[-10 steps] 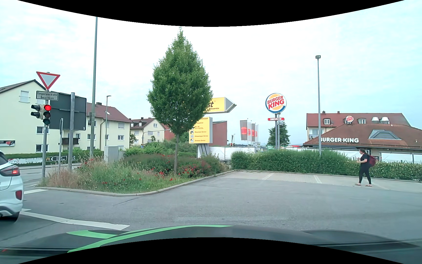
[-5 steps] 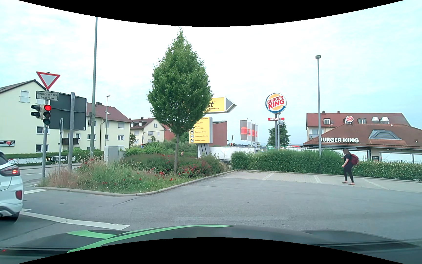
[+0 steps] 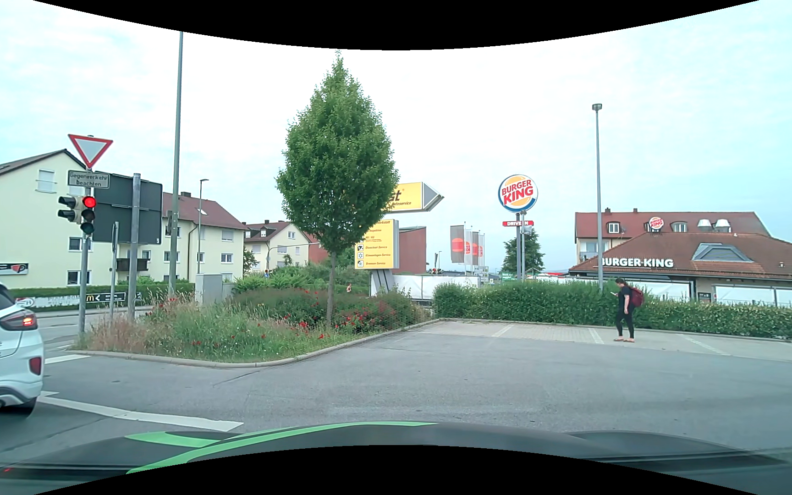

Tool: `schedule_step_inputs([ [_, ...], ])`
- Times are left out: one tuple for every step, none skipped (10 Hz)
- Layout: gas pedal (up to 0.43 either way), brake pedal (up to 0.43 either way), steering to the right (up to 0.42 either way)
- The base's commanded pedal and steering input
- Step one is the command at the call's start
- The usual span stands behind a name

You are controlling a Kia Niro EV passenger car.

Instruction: Follow the waypoints while adhering to traffic rules and regulations

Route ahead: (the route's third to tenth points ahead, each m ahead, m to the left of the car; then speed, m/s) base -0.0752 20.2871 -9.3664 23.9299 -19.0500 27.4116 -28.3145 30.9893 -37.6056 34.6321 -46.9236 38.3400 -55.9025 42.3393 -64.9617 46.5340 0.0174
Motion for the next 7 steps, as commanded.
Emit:
schedule_step_inputs([
  [0.000, 0.280, -0.359],
  [0.000, 0.280, -0.359],
  [0.000, 0.280, -0.359],
  [0.000, 0.287, -0.359],
  [0.000, 0.287, -0.359],
  [0.000, 0.287, -0.359],
  [0.000, 0.287, -0.360],
])
